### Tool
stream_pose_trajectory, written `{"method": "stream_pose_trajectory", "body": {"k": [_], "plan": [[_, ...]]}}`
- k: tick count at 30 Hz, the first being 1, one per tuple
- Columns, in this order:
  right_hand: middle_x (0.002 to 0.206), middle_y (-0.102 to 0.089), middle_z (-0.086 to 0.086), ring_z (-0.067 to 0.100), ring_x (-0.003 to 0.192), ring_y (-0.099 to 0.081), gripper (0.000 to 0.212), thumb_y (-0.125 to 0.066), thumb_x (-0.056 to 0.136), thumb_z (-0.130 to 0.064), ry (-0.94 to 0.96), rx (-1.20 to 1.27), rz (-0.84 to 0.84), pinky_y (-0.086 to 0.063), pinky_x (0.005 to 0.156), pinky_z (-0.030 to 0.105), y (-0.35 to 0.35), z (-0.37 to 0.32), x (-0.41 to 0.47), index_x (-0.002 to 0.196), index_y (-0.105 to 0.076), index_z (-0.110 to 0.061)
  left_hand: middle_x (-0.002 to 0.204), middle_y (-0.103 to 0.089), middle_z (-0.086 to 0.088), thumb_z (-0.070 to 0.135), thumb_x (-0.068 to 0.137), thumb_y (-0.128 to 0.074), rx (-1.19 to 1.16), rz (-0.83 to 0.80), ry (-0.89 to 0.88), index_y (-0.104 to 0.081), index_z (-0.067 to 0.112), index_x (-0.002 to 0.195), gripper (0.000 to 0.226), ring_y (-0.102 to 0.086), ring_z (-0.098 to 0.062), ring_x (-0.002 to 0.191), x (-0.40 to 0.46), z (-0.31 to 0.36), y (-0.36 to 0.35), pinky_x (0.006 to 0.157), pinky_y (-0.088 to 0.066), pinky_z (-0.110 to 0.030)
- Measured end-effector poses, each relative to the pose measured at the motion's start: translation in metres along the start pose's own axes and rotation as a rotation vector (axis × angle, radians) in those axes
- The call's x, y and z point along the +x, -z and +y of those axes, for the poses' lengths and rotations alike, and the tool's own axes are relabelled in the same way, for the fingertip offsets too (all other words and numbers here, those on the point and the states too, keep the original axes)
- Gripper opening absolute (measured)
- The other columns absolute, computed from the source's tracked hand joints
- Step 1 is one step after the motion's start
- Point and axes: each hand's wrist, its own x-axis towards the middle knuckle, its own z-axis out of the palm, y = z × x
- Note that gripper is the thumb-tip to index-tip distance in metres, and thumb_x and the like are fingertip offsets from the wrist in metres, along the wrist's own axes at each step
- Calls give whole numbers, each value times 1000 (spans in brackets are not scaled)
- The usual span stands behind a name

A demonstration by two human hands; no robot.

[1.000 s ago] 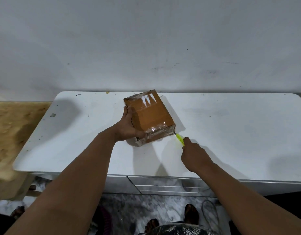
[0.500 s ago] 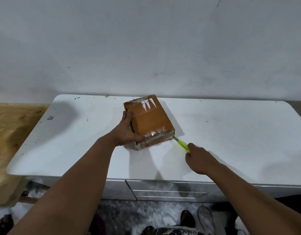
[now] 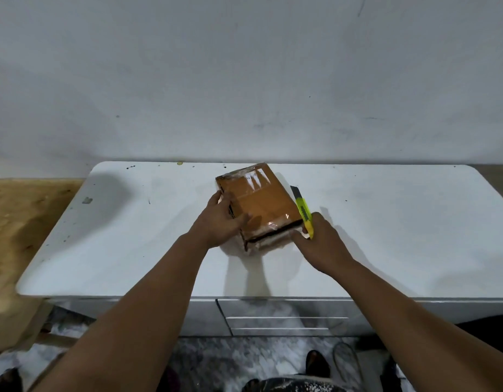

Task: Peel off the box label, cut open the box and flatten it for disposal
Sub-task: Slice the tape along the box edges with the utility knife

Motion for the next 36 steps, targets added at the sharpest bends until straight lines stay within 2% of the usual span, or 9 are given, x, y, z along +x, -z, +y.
{"method": "stream_pose_trajectory", "body": {"k": [4, 9, 13, 16, 19, 23, 26, 30, 36], "plan": [[113, -45, 8, 24, 89, -54, 53, -67, 83, -46, -79, 36, 30, -43, 70, 32, -16, -12, 6, 117, -45, -11, 161, -30, -11, 45, 100, -48, 77, 101, 18, -46, 24, 147, 51, -42, -31, 141, -14, 10, -8, 109, -38, -37], [133, -35, 8, 26, 109, -55, 90, -80, 71, -48, -119, 68, 89, -52, 89, 42, -14, -7, 12, 139, -33, -13, 141, -52, -7, 46, 94, -50, 154, 142, -62, -60, 30, 137, 47, -57, -27, 124, -30, 11, -12, 101, -50, -42], [128, -42, 14, 32, 109, -55, 71, -78, 73, -26, -120, 57, 115, -48, 83, 39, -4, 5, 26, 129, -39, -7, 127, -60, -5, 41, 89, -58, 303, 123, -202, -70, 33, 117, 31, -56, -31, 115, -41, 15, -20, 90, -53, -41], [103, -53, 14, 34, 92, -59, 41, -71, 77, -17, -100, 28, 147, -41, 67, 33, 8, 14, 35, 106, -43, -8, 128, -62, 1, 40, 90, -54, 437, 114, -317, -69, 38, 116, 30, -56, -31, 113, -45, 22, -28, 87, -50, -37], [81, -49, 5, 31, 77, -56, 34, -68, 79, -12, -104, -33, 147, -35, 53, 31, 20, 23, 41, 97, -40, -9, 116, -68, 0, 40, 95, -52, 470, 155, -372, -68, 39, 119, 29, -61, -29, 102, -44, 32, -29, 82, -46, -34], [85, -55, 12, 32, 75, -56, 29, -64, 82, -8, -58, -62, 102, -41, 59, 34, 31, 31, 48, 99, -41, -9, 133, -58, -3, 50, 84, -50, 400, 147, -324, -60, 34, 134, 54, -51, -31, 119, -31, 37, -19, 93, -49, -42], [76, -51, 7, 28, 69, -51, 14, -54, 92, -14, -10, -68, 77, -35, 54, 32, 36, 32, 53, 95, -41, -12, 164, -26, 4, 66, 70, -44, 391, -38, -327, -40, 39, 150, 84, -24, -26, 148, -16, 32, -10, 113, -35, -46], [86, -59, 12, 34, 79, -56, 12, -55, 92, -15, 82, -141, 12, -43, 66, 39, 43, 31, 64, 99, -46, -9, 171, -3, 4, 67, 69, -57, 372, -194, -269, -21, 34, 160, 103, 0, -20, 157, -1, 30, 2, 126, -16, -43], [102, -64, 13, 36, 91, -58, 24, -57, 88, -12, 186, -234, -142, -38, 71, 32, 46, 28, 95, 111, -48, -15, 166, -24, 1, 91, 52, -45, 428, -197, -204, -26, 34, 159, 123, -22, -28, 150, 10, 27, 8, 121, -27, -45]]}}
